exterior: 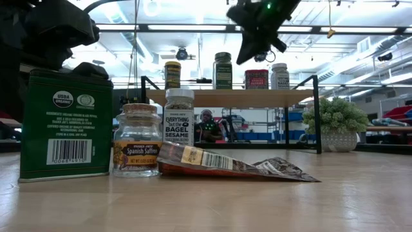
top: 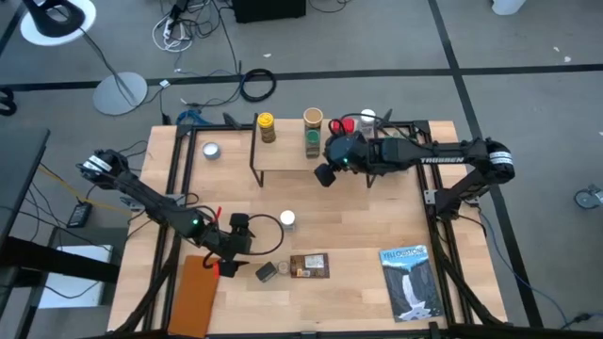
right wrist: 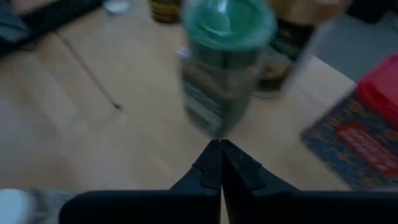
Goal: Shelf spices
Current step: Adjust the green seasoning bottle on the shelf
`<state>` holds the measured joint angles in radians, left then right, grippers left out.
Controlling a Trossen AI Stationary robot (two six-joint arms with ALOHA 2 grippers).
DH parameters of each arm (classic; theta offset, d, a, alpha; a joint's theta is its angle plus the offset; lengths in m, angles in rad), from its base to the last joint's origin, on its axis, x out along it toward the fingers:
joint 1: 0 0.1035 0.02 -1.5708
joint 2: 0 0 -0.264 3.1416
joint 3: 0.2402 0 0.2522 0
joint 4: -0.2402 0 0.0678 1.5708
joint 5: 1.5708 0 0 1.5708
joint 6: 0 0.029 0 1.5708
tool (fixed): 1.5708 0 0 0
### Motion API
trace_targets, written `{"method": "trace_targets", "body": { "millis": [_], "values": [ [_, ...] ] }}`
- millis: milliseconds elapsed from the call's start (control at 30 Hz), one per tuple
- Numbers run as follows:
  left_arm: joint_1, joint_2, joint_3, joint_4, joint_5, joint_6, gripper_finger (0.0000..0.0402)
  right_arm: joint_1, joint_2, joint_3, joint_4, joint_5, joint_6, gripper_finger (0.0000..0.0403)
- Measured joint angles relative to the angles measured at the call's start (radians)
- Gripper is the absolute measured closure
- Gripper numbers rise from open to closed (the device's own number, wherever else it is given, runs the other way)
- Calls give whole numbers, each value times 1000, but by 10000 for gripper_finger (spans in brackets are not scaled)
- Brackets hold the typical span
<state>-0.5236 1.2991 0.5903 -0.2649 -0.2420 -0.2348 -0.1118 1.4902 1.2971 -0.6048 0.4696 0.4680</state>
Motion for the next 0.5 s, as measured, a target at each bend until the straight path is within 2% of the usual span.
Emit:
{"method": "trace_targets", "body": {
  "millis": [333,500],
  "values": [
    [0,0,0,6,-10,21,5,-60,40,-1,47,8,-45,403],
    [0,0,0,8,-12,21,5,-65,73,-1,148,-10,-108,403]
  ]
}}
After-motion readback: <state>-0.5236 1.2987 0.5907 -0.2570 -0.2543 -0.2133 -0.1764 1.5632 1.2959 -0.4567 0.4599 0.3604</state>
